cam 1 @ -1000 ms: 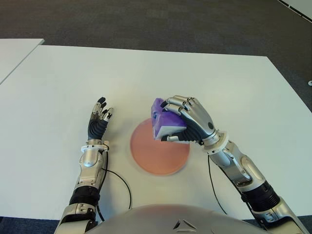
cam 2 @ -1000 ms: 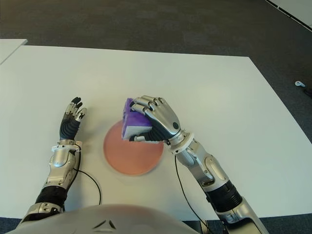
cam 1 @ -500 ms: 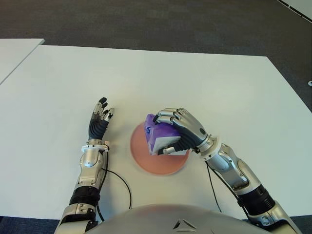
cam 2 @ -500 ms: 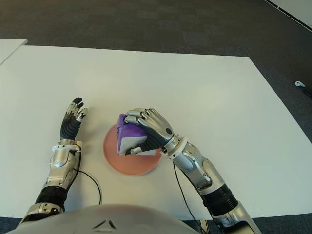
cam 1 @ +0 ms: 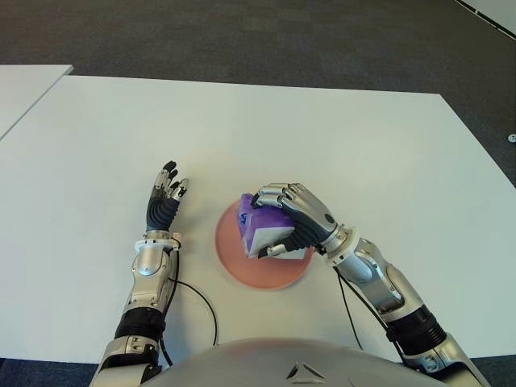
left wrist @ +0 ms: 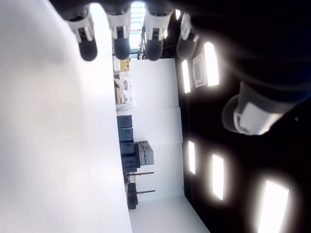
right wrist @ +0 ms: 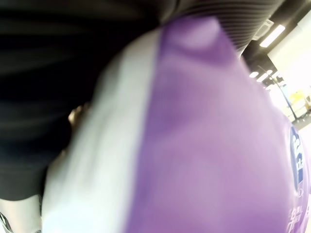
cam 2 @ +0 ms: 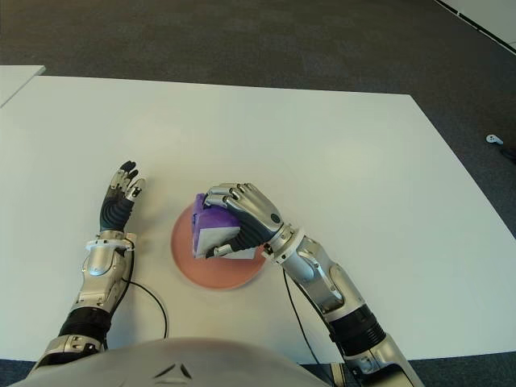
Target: Put the tissue paper into the plate.
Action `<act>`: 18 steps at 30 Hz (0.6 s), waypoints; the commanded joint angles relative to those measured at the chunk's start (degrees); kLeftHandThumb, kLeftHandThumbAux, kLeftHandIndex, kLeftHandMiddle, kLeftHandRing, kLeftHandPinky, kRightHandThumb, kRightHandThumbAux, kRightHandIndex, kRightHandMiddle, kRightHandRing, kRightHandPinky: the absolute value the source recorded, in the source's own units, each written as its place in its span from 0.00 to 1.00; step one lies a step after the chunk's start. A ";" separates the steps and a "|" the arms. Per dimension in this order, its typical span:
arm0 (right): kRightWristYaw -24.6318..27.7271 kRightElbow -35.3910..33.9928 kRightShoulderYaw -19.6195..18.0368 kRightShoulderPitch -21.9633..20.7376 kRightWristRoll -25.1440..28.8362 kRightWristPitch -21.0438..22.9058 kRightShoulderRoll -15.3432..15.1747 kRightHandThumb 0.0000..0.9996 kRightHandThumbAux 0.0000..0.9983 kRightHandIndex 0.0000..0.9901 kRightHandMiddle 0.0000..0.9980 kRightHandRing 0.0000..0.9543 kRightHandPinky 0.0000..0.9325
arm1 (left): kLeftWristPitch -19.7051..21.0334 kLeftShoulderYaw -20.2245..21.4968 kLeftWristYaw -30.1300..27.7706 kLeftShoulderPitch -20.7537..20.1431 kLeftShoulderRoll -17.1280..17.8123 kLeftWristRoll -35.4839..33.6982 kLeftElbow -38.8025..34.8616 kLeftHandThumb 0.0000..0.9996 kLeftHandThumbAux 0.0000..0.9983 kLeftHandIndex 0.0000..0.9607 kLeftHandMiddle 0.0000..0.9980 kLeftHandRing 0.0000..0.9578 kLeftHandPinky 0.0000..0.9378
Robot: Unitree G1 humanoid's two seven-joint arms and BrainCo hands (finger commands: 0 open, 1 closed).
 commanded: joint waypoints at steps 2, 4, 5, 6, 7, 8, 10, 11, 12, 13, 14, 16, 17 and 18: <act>-0.01 2.77 0.00 -1.08 -1.42 -0.46 1.15 0.72 0.72 0.44 0.85 0.89 0.92 | 2.01 -0.37 -0.97 1.66 -0.40 -0.27 2.06 0.00 0.50 0.00 0.00 0.00 0.00; -0.27 3.89 0.08 -1.53 -1.73 -0.52 1.59 0.72 0.72 0.44 0.85 0.89 0.91 | 2.01 -0.40 -0.92 1.65 -0.37 -0.20 2.14 0.00 0.50 0.00 0.00 0.00 0.00; -0.35 4.40 0.14 -1.66 -1.67 -0.59 1.88 0.72 0.72 0.44 0.85 0.89 0.91 | 1.97 -0.43 -0.91 1.67 -0.34 -0.12 2.19 0.00 0.50 0.00 0.00 0.00 0.00; -0.35 4.94 0.23 -1.78 -1.46 -0.71 2.22 0.72 0.72 0.44 0.85 0.89 0.91 | 1.91 -0.46 -0.92 1.68 -0.31 -0.06 2.25 0.00 0.50 0.00 0.00 0.00 0.00; -0.32 5.29 0.26 -1.85 -1.31 -0.84 2.46 0.72 0.72 0.44 0.85 0.89 0.92 | 1.87 -0.48 -0.93 1.68 -0.28 -0.02 2.29 0.00 0.50 0.00 0.00 0.00 0.00; -0.29 5.53 0.26 -1.89 -1.24 -0.95 2.64 0.72 0.72 0.44 0.85 0.89 0.92 | 1.84 -0.49 -0.94 1.68 -0.27 0.00 2.32 0.00 0.50 0.00 0.00 0.00 0.00; 0.86 6.20 0.57 -2.04 0.31 -1.33 3.03 0.72 0.72 0.44 0.85 0.89 0.91 | 1.85 -0.48 -1.03 1.76 -0.27 -0.10 2.17 0.00 0.50 0.00 0.00 0.00 0.00; 1.41 6.45 0.69 -2.10 0.95 -1.47 3.19 0.72 0.72 0.44 0.84 0.87 0.88 | 1.86 -0.47 -1.06 1.81 -0.28 -0.16 2.07 0.00 0.50 0.00 0.00 0.00 0.00; 3.03 6.43 1.00 -2.26 1.68 -1.07 2.98 0.71 0.72 0.44 0.82 0.84 0.83 | 1.88 -0.45 -1.09 1.85 -0.31 -0.24 1.96 0.00 0.51 0.00 0.00 0.00 0.00; 4.14 6.37 1.17 -2.37 2.09 -0.75 2.80 0.58 0.67 0.40 0.64 0.64 0.64 | 1.89 -0.43 -1.09 1.87 -0.33 -0.29 1.90 0.00 0.51 0.00 0.00 0.00 0.00; 6.10 6.05 1.51 -2.64 2.10 -0.07 2.17 0.53 0.66 0.39 0.58 0.57 0.58 | 1.87 -0.42 -1.08 1.90 -0.35 -0.32 1.84 0.00 0.51 0.00 0.00 0.00 0.00; 8.94 5.55 1.99 -3.37 0.93 0.33 0.71 0.34 0.57 0.22 0.29 0.26 0.26 | 1.82 -0.45 -1.03 2.00 -0.36 -0.25 1.68 0.00 0.50 0.00 0.00 0.00 0.00; 9.98 5.35 2.14 -3.74 0.10 0.25 0.00 0.26 0.51 0.14 0.19 0.17 0.16 | 1.79 -0.48 -0.99 2.06 -0.36 -0.19 1.59 0.00 0.50 0.00 0.00 0.00 0.00; 10.23 5.34 2.19 -4.16 -1.14 -0.19 -0.63 0.24 0.49 0.11 0.15 0.13 0.13 | 1.86 -0.51 -1.00 2.12 -0.34 -0.16 1.49 0.00 0.50 0.00 0.00 0.00 0.00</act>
